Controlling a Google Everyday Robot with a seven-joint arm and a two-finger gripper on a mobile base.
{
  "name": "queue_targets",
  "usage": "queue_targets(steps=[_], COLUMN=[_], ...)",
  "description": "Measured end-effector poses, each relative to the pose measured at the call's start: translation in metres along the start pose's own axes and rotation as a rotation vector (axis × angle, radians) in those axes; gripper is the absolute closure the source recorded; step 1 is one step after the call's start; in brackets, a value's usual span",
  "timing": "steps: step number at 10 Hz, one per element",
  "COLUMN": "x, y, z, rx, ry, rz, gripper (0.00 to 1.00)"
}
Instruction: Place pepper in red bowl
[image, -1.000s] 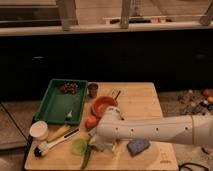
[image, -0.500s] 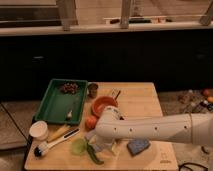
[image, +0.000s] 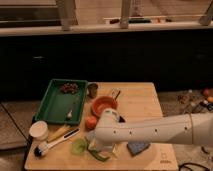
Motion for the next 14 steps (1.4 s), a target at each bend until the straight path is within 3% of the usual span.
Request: queue_targets(steps=[4,6,9,14], x=[-0.012,-0.017,-0.016,-0.005], y=[-0.004,-0.010,-0.015,-0.014], z=[0.007,0.010,0.016,0.025], rx=[-0.040,-0.038,-0.011,0.061], ry=[0.008,0.000,-0.056,-0.223], rz=[-0.110,-0.139,-0.162,-0.187], gripper=[0.20,0.22,0.51,0.99])
